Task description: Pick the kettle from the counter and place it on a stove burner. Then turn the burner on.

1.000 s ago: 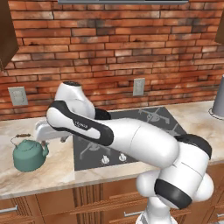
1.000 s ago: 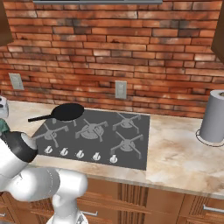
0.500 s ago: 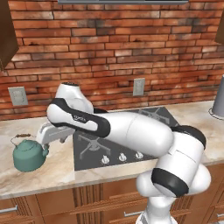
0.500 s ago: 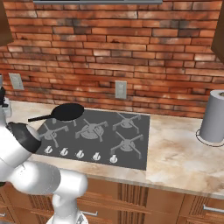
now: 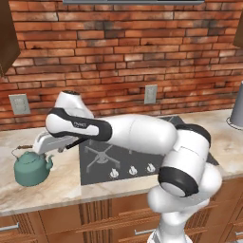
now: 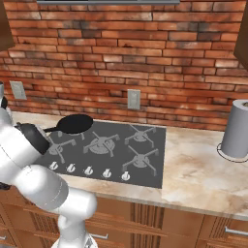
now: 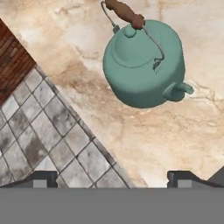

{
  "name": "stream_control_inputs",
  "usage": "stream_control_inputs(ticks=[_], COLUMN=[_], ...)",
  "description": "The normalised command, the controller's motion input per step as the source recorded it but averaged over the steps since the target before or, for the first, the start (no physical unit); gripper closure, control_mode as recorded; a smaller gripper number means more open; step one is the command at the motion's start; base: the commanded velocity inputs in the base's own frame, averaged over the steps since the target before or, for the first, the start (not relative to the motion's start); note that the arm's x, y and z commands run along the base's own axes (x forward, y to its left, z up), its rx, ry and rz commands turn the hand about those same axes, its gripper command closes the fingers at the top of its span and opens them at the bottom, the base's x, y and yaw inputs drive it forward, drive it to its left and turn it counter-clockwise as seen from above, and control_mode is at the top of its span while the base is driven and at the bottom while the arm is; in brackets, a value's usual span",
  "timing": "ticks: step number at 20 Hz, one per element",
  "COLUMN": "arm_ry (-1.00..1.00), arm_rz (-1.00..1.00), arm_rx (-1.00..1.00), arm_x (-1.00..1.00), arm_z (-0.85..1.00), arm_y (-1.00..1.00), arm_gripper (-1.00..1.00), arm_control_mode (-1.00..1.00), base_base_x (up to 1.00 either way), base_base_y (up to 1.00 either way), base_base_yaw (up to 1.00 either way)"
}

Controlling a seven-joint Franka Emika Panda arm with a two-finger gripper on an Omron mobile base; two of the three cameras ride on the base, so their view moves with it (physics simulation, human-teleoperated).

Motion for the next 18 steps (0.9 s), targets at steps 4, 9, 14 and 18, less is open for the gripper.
stream_control_inputs(ticks=[4,9,14,18], arm_ry=[0.00,-0.02,-0.08,-0.04], arm_rz=[0.00,0.00,0.00,0.00], arm_rx=[-0.01,-0.09,-0.07,-0.04], arm_x=[0.44,0.44,0.50,0.52], arm_z=[0.00,0.00,0.00,0.00], arm_y=[0.55,0.46,0.22,0.26], arm_gripper=[-1.00,-1.00,-1.00,-1.00], arm_control_mode=[-1.00,-1.00,-1.00,-1.00], base_base_x=[0.00,0.00,0.00,0.00], base_base_y=[0.00,0.00,0.00,0.00], base_base_yaw=[0.00,0.00,0.00,0.00])
